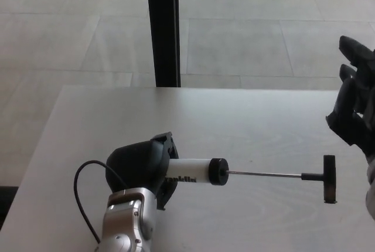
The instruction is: The robot uses its left hand to lift the air pump kept on the middle of the desk and use the right hand to compress the handle
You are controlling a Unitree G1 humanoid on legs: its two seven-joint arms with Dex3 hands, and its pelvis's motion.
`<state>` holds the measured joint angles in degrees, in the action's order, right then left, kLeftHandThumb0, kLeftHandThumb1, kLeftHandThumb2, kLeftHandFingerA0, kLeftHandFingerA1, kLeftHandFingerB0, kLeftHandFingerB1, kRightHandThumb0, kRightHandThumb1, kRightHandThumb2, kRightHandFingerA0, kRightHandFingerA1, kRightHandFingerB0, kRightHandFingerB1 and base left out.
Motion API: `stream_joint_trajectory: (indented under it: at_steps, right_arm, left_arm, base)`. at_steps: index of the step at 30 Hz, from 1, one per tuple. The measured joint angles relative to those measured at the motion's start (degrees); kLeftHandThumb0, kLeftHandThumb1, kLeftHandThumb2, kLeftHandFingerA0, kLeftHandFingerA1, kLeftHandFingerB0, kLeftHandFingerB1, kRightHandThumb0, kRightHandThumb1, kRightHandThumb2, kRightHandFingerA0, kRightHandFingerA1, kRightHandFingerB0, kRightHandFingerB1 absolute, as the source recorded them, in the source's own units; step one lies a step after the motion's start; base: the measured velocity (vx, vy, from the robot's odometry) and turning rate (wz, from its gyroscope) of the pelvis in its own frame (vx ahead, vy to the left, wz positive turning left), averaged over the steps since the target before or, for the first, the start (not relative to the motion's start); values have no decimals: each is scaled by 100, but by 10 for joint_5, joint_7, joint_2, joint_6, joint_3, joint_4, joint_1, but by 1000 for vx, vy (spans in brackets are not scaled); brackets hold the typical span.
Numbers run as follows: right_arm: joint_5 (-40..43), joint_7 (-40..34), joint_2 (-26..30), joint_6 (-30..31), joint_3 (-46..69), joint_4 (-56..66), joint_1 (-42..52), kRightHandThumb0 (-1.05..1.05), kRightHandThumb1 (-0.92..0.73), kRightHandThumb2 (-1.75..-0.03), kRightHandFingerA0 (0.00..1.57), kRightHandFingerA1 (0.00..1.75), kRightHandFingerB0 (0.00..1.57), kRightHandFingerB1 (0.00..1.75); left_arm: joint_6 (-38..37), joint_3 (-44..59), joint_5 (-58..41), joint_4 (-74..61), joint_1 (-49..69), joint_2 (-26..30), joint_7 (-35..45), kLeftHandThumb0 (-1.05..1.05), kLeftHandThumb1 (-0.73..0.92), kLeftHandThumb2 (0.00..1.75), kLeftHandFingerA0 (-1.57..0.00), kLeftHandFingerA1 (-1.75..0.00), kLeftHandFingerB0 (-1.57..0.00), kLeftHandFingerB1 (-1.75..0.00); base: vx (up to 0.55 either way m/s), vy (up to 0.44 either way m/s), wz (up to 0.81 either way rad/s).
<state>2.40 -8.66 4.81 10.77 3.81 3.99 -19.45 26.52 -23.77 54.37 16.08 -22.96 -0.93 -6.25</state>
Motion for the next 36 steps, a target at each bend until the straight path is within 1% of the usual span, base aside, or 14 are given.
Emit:
stream_joint_trajectory:
  at_steps: [2, 3, 5, 6, 7, 8, 9, 10, 11, 12, 23, 36]
  right_arm:
    - [-4, -7, -7, 0, 2, -11, -2, -75, -78, -111, 5, 43, 11, 46]
    - [-5, -10, -11, 0, 5, -16, -3, -77, -92, -77, 4, 34, 18, 36]
    - [-5, -16, -21, -2, 16, -22, -5, -77, -92, -77, 5, 37, 18, 37]
    - [-5, -19, -25, -2, 20, -24, -5, -77, -92, -75, 8, 37, 16, 35]
    - [-5, -21, -27, -3, 22, -24, -5, -77, -92, -75, 8, 37, 16, 35]
    - [-5, -25, -32, -3, 29, -21, -2, -34, -58, -116, 2, 52, 0, 49]
    - [-5, -27, -35, -3, 34, -18, -1, -34, -58, -116, 2, 52, 0, 49]
    - [-5, -30, -39, -3, 39, -15, 1, -35, -56, -115, 2, 52, 0, 48]
    - [-5, -32, -43, -3, 43, -12, 3, -34, -57, -115, 2, 52, 0, 48]
    - [-4, -34, -47, -4, 47, -8, 7, -34, -59, -116, 2, 53, 0, 48]
    - [4, -40, -64, -4, 70, 17, 22, -34, -59, -116, 2, 53, 0, 48]
    - [4, -41, -66, -4, 73, 20, 22, -34, -59, -116, 2, 53, 0, 48]
  left_arm:
    - [5, 0, -1, -3, 0, 0, 2, -28, 51, 124, -100, -175, -75, -162]
    - [8, 0, -2, -4, 0, 0, 4, -29, 49, 126, -100, -175, -75, -162]
    - [11, 0, -4, -5, 0, 0, 4, -28, 45, 129, -101, -175, -76, -164]
    - [13, 0, -5, -6, 0, 0, 4, -28, 45, 130, -102, -175, -76, -159]
    - [13, 0, -6, -6, 0, 0, 4, -28, 45, 130, -102, -175, -76, -159]
    - [14, 0, -7, -7, 0, 0, 4, -28, 46, 129, -101, -175, -77, -155]
    - [15, 0, -7, -8, 0, 0, 4, -28, 46, 129, -101, -175, -77, -155]
    - [16, -1, -7, -8, 0, 1, 4, -29, 50, 125, -102, -175, -79, -139]
    - [16, -1, -7, -8, 0, 2, 4, -30, 50, 124, -99, -175, -73, -152]
    - [17, -1, -7, -9, 0, 2, 4, -29, 50, 123, -101, -175, -82, -150]
    - [25, -1, -9, -9, -1, 7, 5, -29, 50, 123, -101, -175, -82, -150]
    - [33, -3, -15, -10, -1, 9, 5, -29, 50, 123, -101, -175, -82, -150]
  base:
    - [0, 0, 0]
    - [0, 0, 0]
    - [0, 0, 0]
    - [0, 0, 0]
    - [0, 0, 0]
    - [0, 0, 0]
    - [0, 0, 0]
    - [0, 0, 0]
    - [0, 0, 0]
    - [0, 0, 0]
    - [0, 0, 0]
    - [0, 0, 0]
